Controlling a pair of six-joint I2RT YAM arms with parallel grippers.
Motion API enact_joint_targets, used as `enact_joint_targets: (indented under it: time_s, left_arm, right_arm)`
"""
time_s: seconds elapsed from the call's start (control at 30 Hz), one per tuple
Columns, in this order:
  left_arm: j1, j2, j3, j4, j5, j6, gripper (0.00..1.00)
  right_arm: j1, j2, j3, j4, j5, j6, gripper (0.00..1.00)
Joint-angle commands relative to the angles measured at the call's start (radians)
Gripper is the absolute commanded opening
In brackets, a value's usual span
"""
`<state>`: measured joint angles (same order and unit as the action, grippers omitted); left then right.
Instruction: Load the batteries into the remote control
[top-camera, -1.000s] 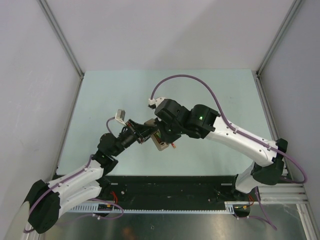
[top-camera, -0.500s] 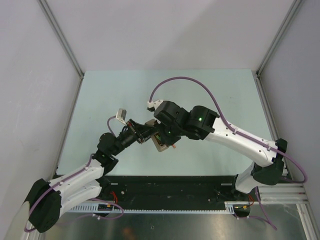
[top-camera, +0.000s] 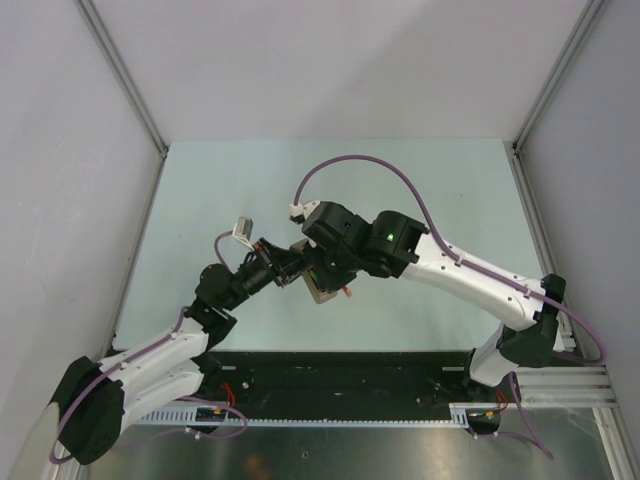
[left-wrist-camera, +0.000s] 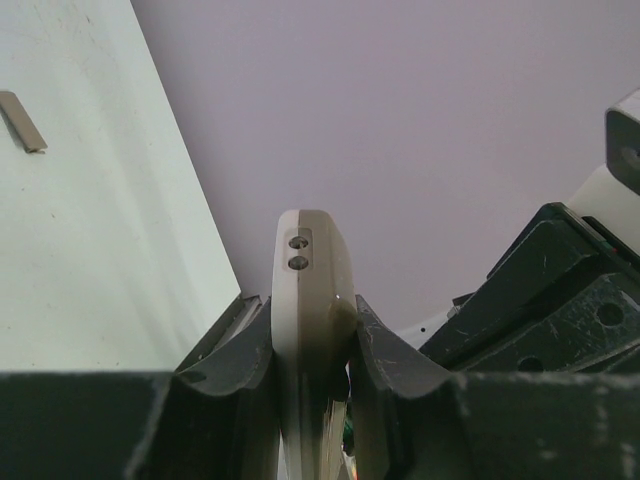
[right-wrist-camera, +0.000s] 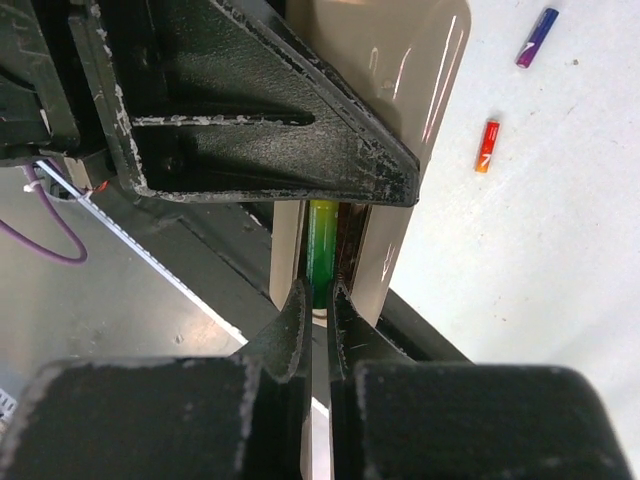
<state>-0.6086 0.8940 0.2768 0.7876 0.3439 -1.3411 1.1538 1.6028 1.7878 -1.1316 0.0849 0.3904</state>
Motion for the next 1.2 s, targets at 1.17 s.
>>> enact_joint_targets:
  time_s: [1.17]
  left_arm:
    - [-0.059, -0.076, 0.082, 0.105, -0.020, -0.222, 0.00]
  right_arm:
    - [-0.062, -0.089, -0.237, 0.444, 0.007, 0.162, 0.00]
